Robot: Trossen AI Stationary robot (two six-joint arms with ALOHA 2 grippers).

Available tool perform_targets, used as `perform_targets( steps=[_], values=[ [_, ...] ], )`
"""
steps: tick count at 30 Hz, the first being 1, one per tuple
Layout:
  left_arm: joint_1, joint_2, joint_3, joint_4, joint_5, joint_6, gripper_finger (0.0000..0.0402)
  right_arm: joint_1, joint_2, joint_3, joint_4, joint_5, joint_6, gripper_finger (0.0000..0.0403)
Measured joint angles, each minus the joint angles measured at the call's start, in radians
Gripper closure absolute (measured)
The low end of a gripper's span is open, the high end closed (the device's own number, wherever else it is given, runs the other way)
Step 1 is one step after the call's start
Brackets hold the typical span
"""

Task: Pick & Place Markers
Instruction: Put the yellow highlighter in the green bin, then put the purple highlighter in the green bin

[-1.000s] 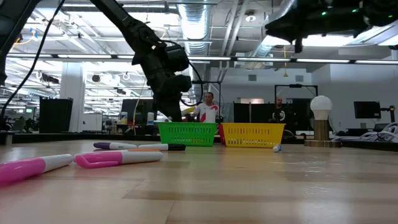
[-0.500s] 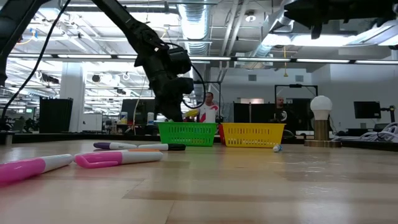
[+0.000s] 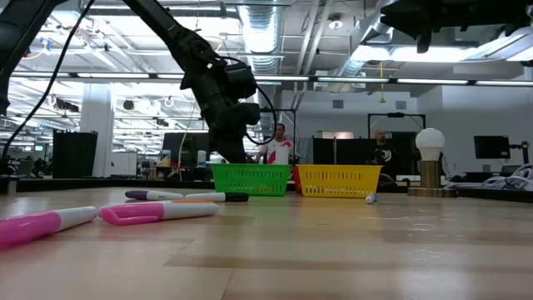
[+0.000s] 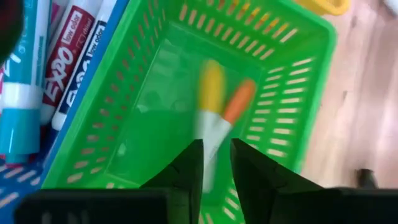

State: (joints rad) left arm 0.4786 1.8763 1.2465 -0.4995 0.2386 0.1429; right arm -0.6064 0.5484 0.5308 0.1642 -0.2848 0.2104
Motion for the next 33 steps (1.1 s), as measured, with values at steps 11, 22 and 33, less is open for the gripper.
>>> perform_targets(
  steps=[11,22,33],
  values=[
    [-0.02,-0.253,-0.012,-0.089,0.016,-0.24,0.0232,0.0,0.001,0.0,-0.018,-0.001,0.001,0.0316],
    [-0.348,-0.593,-0.226,-0.092,-0.053,-0.36,0.0233,0.0,0.001,0.0,-0.018,-0.002,0.037,0.0316],
    [-0.523,-0.533,-0.394,-0.075,-0.287,-0.171,0.0237,0.0,0.001,0.0,-0.031,-0.003,0.137,0.0316]
  ],
)
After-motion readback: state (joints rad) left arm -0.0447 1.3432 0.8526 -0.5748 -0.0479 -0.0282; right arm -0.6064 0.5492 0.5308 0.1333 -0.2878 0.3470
